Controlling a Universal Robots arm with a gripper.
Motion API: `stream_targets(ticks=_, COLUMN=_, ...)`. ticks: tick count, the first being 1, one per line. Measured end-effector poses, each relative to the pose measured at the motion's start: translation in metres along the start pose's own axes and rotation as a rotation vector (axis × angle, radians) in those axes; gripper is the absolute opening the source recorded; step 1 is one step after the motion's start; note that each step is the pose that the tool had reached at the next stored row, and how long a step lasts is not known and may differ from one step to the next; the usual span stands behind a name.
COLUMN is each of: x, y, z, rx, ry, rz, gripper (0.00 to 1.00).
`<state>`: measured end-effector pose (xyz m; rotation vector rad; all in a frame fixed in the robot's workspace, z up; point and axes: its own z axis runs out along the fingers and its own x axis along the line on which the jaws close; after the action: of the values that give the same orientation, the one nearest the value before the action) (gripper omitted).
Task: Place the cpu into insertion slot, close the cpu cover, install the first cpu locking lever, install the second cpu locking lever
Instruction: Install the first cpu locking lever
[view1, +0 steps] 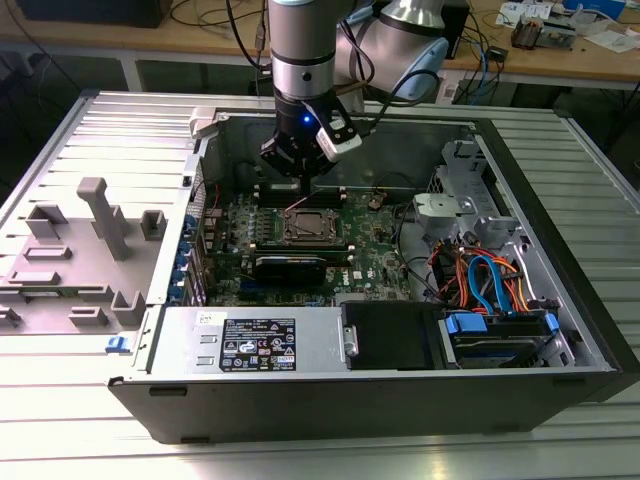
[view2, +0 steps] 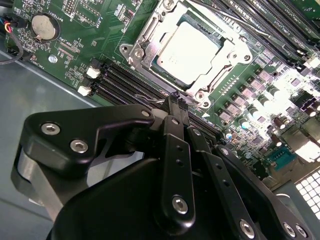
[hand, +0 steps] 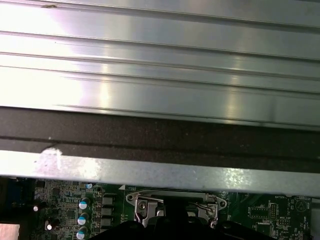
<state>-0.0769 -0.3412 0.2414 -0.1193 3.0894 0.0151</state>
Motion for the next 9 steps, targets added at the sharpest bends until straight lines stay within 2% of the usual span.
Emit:
stream_targets(ticks=1, x=0.0, y=0.0, z=0.0004, rx=-0.0033, ry=-0.0004, rz=0.0, gripper=0.11)
stream_targets(ticks=3, x=0.0001, y=0.0001, z=0.0022, rx=-0.0162, ry=-0.0014, rz=0.001, gripper=0.11)
stream_targets(ticks=7, x=0.0003, y=0.0, z=0.0064, rx=-0.0241, ry=-0.0019, rz=0.001, gripper=0.11)
stream_targets(ticks=9, x=-0.0003, y=-0.0001, z=0.0075, rx=-0.0249, ry=-0.0019, rz=0.001, gripper=0.11)
